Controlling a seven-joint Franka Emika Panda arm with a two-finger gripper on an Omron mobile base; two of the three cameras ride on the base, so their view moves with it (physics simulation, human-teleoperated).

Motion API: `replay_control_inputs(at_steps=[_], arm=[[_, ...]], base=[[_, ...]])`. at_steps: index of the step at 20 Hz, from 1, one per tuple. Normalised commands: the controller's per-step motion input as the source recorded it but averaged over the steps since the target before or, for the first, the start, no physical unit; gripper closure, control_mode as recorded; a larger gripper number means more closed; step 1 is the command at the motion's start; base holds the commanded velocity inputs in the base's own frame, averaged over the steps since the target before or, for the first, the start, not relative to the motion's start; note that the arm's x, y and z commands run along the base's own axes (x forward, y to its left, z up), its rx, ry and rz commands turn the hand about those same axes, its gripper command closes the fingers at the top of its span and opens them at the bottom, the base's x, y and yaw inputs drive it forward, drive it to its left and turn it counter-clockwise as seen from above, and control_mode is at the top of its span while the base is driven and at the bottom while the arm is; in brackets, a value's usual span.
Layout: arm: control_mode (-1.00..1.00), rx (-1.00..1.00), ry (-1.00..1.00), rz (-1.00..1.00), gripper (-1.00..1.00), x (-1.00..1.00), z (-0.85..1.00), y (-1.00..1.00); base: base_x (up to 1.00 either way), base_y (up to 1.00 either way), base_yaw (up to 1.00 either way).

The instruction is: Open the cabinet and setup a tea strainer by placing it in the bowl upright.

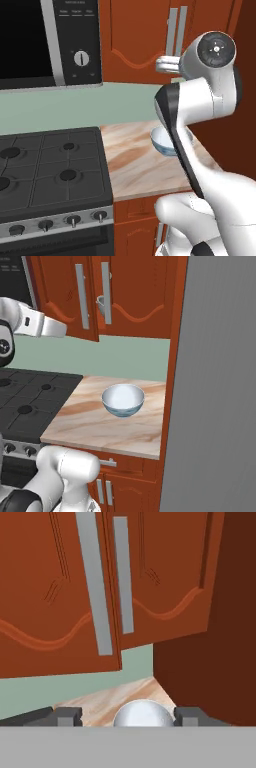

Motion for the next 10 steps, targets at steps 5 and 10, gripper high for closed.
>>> replay_control_inputs(at_steps=[5, 10], arm=[[-1.00, 0.53, 0.00, 0.00, -1.00, 0.00, -0.10, -0.84], [-1.00, 0.74, 0.06, 0.00, -1.00, 0.04, -0.14, -0.66]], base=[[0.00, 0.00, 0.00], [0.00, 0.00, 0.00]])
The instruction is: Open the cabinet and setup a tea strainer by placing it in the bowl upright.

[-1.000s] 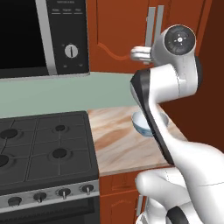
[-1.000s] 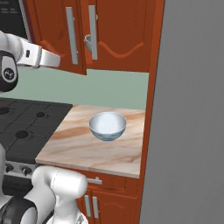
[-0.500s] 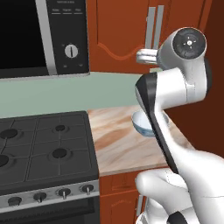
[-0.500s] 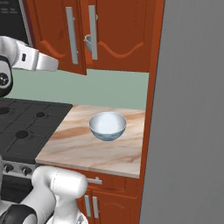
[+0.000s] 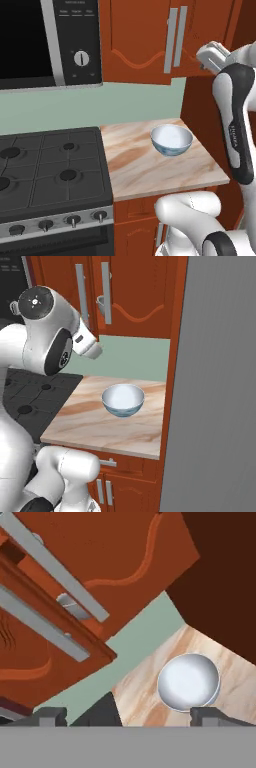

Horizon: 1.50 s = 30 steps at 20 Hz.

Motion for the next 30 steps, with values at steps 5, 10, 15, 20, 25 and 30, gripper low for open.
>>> replay_control_inputs(at_steps=[5, 10, 15, 20, 25, 30], arm=[[-1.00, 0.78, 0.06, 0.00, -1.00, 0.17, -0.12, -0.18], [-1.00, 0.65, 0.11, 0.00, -1.00, 0.25, -0.10, 0.00], [-1.00, 0.30, 0.02, 0.00, -1.00, 0.15, -0.22, 0.23], [-1.00, 0.03, 0.00, 0.00, -1.00, 0.23, -0.15, 0.35], [-1.00, 0.00, 0.00, -0.01, -1.00, 0.50, -0.16, 0.05], [-1.00, 0.06, 0.00, -0.02, -1.00, 0.47, -0.02, -0.06]], base=[[0.00, 0.00, 0.00], [0.00, 0.00, 0.00], [0.00, 0.00, 0.00], [0.00, 0.00, 0.00], [0.00, 0.00, 0.00], [0.00, 0.00, 0.00]])
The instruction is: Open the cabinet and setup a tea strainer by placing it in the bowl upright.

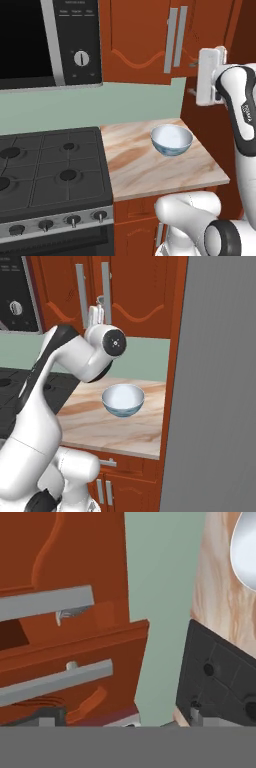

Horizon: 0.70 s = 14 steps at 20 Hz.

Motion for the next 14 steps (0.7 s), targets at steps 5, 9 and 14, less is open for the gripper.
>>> replay_control_inputs(at_steps=[5, 9, 14], arm=[[-1.00, 0.07, 0.00, 0.00, -1.00, 0.43, 0.00, -0.04], [-1.00, 0.05, 0.00, 0.00, -1.00, 0.43, 0.00, -0.08], [-1.00, 0.00, 0.00, 0.00, -1.00, 0.44, -0.06, -0.02]], base=[[0.00, 0.00, 0.00], [0.00, 0.00, 0.00], [0.00, 0.00, 0.00]])
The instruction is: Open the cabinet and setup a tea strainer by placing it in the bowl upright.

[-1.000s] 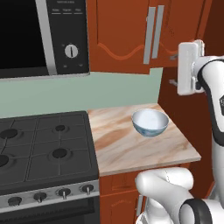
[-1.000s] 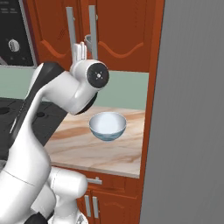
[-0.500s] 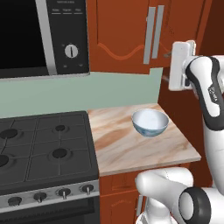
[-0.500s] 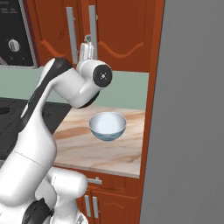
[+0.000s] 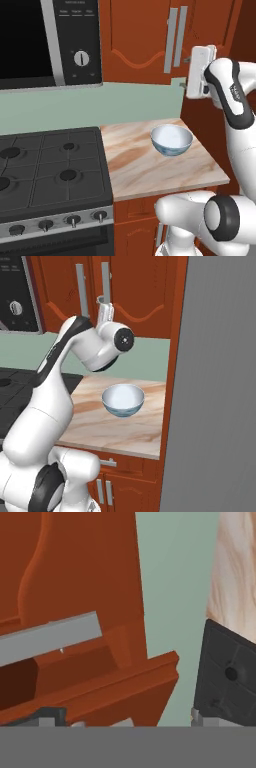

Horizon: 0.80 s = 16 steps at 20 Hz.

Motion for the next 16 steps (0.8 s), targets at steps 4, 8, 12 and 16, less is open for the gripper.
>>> replay_control_inputs(at_steps=[4, 8, 12, 16], arm=[[-1.00, 0.00, 0.00, 0.00, -1.00, 0.37, -0.09, 0.00], [-1.00, 0.00, 0.00, 0.00, -1.00, 0.25, -0.01, 0.00], [-1.00, 0.00, -0.03, 0.00, -1.00, 0.15, -0.01, 0.00], [-1.00, 0.00, -0.06, 0.00, -1.00, 0.13, 0.00, 0.00]], base=[[0.00, 0.00, 0.00], [0.00, 0.00, 0.00], [0.00, 0.00, 0.00], [0.00, 0.00, 0.00]])
